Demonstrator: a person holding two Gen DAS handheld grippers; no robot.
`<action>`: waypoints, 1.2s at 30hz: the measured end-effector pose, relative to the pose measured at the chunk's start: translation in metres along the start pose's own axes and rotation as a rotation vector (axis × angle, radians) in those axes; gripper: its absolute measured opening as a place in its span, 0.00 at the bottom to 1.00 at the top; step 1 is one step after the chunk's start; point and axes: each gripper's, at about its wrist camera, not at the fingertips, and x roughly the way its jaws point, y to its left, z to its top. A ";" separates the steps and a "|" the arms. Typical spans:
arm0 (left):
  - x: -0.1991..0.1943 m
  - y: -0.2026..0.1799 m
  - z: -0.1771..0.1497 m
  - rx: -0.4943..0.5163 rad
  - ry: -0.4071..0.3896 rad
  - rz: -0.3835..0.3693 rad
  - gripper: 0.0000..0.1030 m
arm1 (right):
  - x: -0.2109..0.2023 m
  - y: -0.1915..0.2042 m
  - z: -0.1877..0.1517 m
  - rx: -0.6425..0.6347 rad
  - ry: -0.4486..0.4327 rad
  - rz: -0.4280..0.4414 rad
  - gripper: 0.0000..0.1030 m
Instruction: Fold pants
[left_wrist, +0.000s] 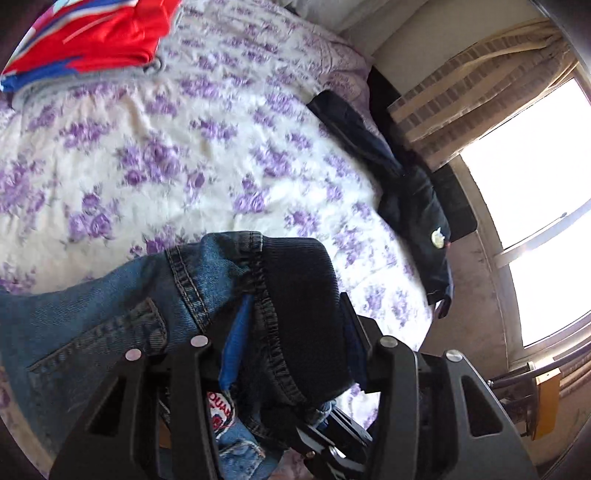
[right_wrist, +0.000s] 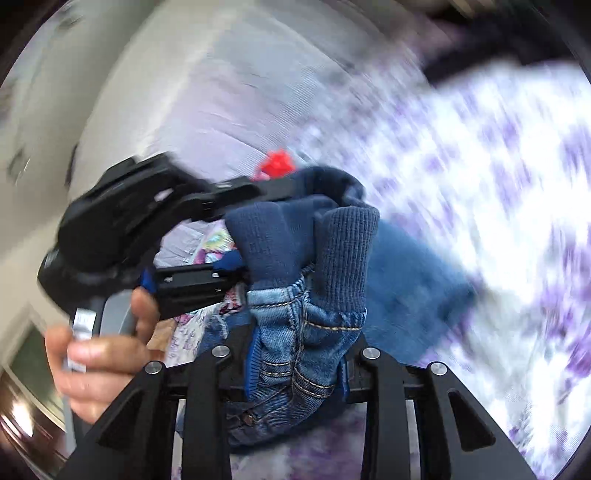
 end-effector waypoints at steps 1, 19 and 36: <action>-0.001 -0.001 -0.001 0.008 -0.007 0.001 0.44 | -0.001 -0.005 0.002 0.016 0.009 0.019 0.35; -0.103 0.011 -0.065 0.180 -0.354 0.390 0.85 | -0.012 0.020 0.028 -0.091 0.126 -0.079 0.53; -0.078 0.044 -0.117 0.162 -0.296 0.395 0.85 | -0.055 0.027 0.037 -0.215 0.067 -0.212 0.56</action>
